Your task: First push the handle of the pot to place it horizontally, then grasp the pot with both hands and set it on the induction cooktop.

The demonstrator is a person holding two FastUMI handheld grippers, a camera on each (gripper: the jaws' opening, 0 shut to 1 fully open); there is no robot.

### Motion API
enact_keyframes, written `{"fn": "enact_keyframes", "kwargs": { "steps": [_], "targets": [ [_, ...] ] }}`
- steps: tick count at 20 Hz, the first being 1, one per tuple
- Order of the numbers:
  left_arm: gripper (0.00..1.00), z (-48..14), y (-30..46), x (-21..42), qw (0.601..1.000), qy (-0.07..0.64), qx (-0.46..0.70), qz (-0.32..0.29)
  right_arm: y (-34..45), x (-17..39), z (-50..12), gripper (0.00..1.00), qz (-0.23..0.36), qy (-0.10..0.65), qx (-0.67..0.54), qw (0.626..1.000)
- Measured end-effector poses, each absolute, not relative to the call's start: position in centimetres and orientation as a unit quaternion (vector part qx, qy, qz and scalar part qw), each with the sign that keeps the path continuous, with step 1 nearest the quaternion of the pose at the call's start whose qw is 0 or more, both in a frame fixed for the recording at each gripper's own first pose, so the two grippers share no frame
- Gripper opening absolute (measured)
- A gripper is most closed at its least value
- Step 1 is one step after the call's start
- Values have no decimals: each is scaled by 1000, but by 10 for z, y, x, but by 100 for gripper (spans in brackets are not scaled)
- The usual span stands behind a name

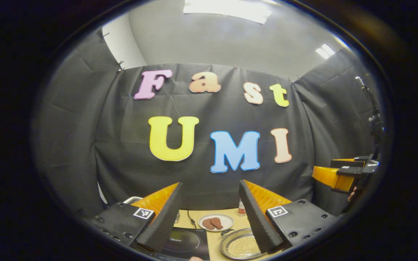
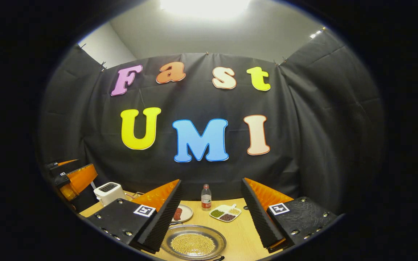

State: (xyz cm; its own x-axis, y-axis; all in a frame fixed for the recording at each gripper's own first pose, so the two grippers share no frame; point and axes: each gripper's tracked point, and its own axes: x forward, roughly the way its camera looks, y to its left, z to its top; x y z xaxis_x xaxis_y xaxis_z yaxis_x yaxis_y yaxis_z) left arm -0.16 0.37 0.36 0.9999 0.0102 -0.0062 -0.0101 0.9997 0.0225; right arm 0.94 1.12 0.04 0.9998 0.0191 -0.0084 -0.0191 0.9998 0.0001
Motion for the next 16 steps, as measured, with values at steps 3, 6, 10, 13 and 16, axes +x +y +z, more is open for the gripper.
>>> {"fn": "enact_keyframes", "kwargs": {
  "steps": [3,6,10,13,16],
  "targets": [
    [97,4,5,0,1000,0,12,6,11,12,-2,98,10,7,-2,1000],
    [98,1,5,-1,1000,5,12,5,10,13,-8,98,11,15,-2,1000],
    [95,-1,1,-2,1000,12,6,-9,6,10,-19,98,9,28,-6,1000],
    [100,-5,2,-4,1000,17,8,-16,5,6,-35,98,13,44,-10,999],
    [100,-11,3,-4,1000,26,-7,-8,9,3,-60,98,34,72,-8,997]
  ]
}}
